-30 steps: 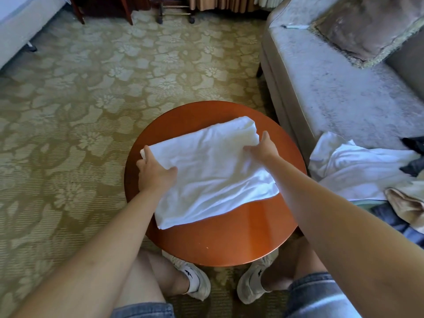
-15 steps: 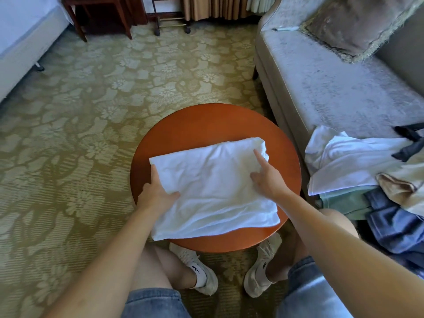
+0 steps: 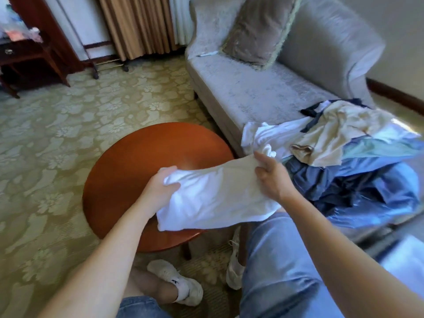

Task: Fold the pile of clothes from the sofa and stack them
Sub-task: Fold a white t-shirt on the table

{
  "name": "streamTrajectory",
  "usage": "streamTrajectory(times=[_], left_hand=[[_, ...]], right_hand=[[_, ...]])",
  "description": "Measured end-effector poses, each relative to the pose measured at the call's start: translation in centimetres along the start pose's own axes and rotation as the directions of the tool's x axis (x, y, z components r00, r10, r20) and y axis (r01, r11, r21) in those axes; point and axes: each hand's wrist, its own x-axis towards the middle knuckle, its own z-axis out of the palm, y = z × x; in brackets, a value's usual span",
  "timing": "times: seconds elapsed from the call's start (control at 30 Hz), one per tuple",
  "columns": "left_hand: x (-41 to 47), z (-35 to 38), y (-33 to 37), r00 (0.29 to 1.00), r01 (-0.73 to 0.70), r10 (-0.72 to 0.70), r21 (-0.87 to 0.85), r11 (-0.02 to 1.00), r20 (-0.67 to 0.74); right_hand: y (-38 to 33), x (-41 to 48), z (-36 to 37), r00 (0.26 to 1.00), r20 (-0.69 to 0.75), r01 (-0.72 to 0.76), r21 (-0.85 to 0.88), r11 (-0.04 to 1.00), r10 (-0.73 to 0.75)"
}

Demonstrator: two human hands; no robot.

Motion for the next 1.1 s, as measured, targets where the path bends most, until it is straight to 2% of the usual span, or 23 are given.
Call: streamTrajectory(times=[0.13,0.27,0.33,0.43,0.57,0.63,0.67,0.73,0.77,0.8,0.83,0.9,0.97,1.03,1.1], left_hand=[[0.5,5.4,7.2,0.975,-0.120,0.116,0.006,0.993,0.191],[-0.9,13.8,13.2,0.885,-0.154,0.169,-0.071,0.986,0.434],[-2.2,18.7,15.8,0.826,-0.164,0.181,-0.079,0.983,0.534],[-4.3,26.0,19.0,0.729,-0.228,0.227,-0.084,0.970,0.646],[-6.6,34.4,21.7,0.597,-0.290,0.252,-0.088,0.953,0.762],[-7.7,38.2,21.2,0.548,-0.406,0.226,0.019,0.914,0.806],[-8.3,39.9,20.3,0.527,-0.518,0.203,0.123,0.846,0.825],[-9.3,42.5,17.6,0.476,-0.702,0.138,0.281,0.654,0.868],[-9.4,43.2,16.3,0.463,-0.744,0.091,0.331,0.580,0.882],[-9.4,43.6,15.3,0.459,-0.758,0.047,0.363,0.542,0.887],[-9.2,43.8,14.6,0.457,-0.760,0.022,0.377,0.530,0.889],[-8.3,43.5,14.5,0.466,-0.759,0.029,0.383,0.526,0.884],[-7.1,42.7,15.0,0.526,-0.752,0.065,0.428,0.502,0.848],[-5.6,41.5,15.8,0.600,-0.726,0.117,0.477,0.495,0.791],[-4.1,40.0,16.6,0.653,-0.713,0.187,0.512,0.480,0.734]], right_hand=[[2.6,-4.3,-9.0,0.985,-0.149,-0.091,-0.023,0.996,0.087],[6.8,-10.8,-17.2,0.927,-0.337,-0.205,-0.082,0.975,0.166],[9.0,-14.7,-20.8,0.863,-0.453,-0.269,-0.035,0.962,0.225],[11.9,-20.5,-25.2,0.725,-0.620,-0.336,0.064,0.940,0.301],[15.9,-26.9,-29.4,0.557,-0.746,-0.375,0.167,0.912,0.366],[18.9,-29.5,-29.8,0.500,-0.751,-0.413,0.231,0.881,0.431],[20.8,-30.9,-29.6,0.491,-0.720,-0.473,0.252,0.844,0.490],[25.0,-33.4,-28.3,0.495,-0.564,-0.646,0.270,0.714,0.661],[26.7,-34.4,-27.4,0.478,-0.438,-0.755,0.239,0.611,0.762],[28.0,-35.3,-26.4,0.443,-0.334,-0.844,0.157,0.512,0.832],[28.9,-35.8,-25.7,0.407,-0.293,-0.895,0.061,0.442,0.865],[29.2,-35.2,-25.1,0.361,-0.399,-0.920,-0.007,0.391,0.843],[28.2,-32.8,-24.8,0.360,-0.541,-0.893,0.035,0.448,0.760],[26.9,-28.8,-24.5,0.446,-0.598,-0.833,-0.006,0.553,0.666],[25.4,-24.0,-23.8,0.582,-0.573,-0.745,-0.091,0.660,0.578]])
